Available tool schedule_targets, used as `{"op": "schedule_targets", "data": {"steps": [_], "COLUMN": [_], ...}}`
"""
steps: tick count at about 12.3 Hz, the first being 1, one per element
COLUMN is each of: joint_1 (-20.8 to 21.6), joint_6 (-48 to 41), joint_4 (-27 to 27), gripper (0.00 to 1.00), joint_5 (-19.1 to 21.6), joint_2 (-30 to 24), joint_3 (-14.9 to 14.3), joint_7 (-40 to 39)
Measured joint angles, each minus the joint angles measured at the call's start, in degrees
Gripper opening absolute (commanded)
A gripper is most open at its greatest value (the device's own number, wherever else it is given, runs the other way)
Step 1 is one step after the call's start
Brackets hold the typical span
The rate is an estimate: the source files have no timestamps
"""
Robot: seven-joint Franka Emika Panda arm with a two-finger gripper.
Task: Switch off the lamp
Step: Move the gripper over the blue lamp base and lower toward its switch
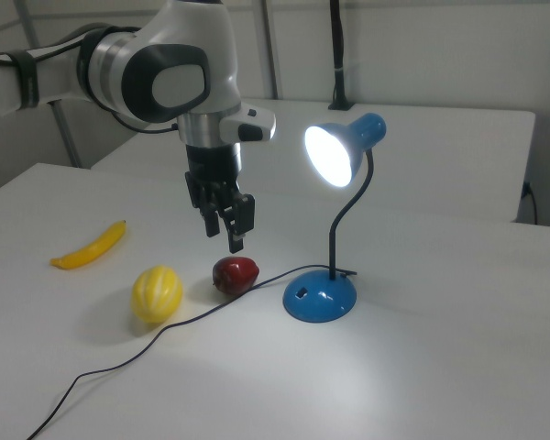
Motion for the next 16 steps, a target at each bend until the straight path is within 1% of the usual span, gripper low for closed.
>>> {"op": "schedule_targets", "data": {"steps": [4,7,11,14,16], "joint_1": [-1.3,-1.5,-2.3,-2.4,-2.3], "joint_6": [4.4,9.8,14.6,20.2,22.6], "joint_4": [0.0,0.0,0.0,-0.2,-0.5], "gripper": [0.13,0.12,0.12,0.12,0.12], "joint_5": [0.0,0.0,0.0,0.0,0.0], "joint_2": [1.0,4.1,7.9,11.4,12.8], "joint_3": [0.0,0.0,0.0,0.0,0.1], "joint_7": [0.0,0.0,0.1,1.8,2.6]}}
